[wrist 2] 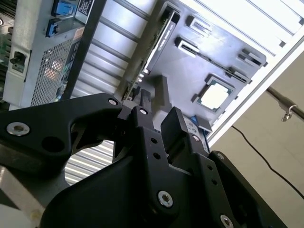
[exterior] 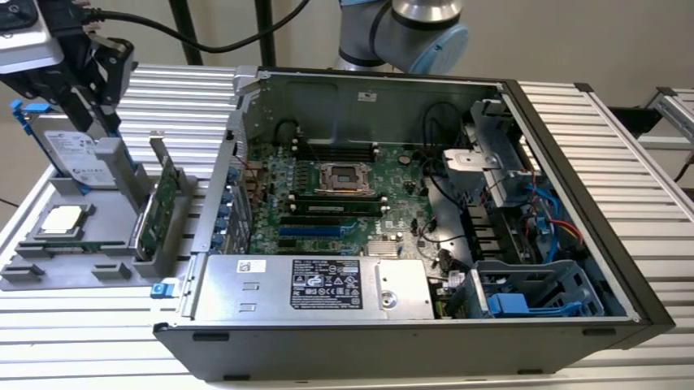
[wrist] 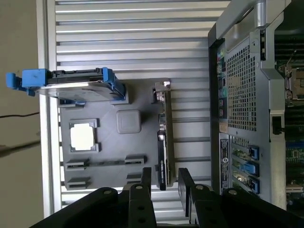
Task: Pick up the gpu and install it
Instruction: 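Pick up the gpu and move the gpu toward the slot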
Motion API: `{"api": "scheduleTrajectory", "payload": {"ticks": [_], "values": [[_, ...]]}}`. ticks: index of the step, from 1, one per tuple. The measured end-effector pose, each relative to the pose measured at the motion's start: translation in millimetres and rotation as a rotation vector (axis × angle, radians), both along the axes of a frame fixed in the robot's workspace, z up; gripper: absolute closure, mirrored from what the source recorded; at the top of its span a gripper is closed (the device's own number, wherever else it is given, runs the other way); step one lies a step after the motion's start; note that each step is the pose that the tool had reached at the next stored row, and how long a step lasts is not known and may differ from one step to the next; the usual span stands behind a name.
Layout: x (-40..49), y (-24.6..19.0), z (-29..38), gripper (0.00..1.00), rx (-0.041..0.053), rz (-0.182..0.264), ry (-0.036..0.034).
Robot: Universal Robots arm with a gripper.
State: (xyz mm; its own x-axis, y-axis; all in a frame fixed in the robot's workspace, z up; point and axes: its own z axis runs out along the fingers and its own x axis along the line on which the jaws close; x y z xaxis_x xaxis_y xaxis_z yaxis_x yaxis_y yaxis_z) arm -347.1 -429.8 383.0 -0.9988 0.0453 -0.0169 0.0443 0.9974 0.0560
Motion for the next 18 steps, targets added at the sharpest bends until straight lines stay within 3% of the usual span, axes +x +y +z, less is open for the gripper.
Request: {"api": "scheduleTrajectory", "payload": {"ticks": [18], "values": [[4.7,-0.2,-6.4,0.00,0.0000,0.001,0.0013]]}}
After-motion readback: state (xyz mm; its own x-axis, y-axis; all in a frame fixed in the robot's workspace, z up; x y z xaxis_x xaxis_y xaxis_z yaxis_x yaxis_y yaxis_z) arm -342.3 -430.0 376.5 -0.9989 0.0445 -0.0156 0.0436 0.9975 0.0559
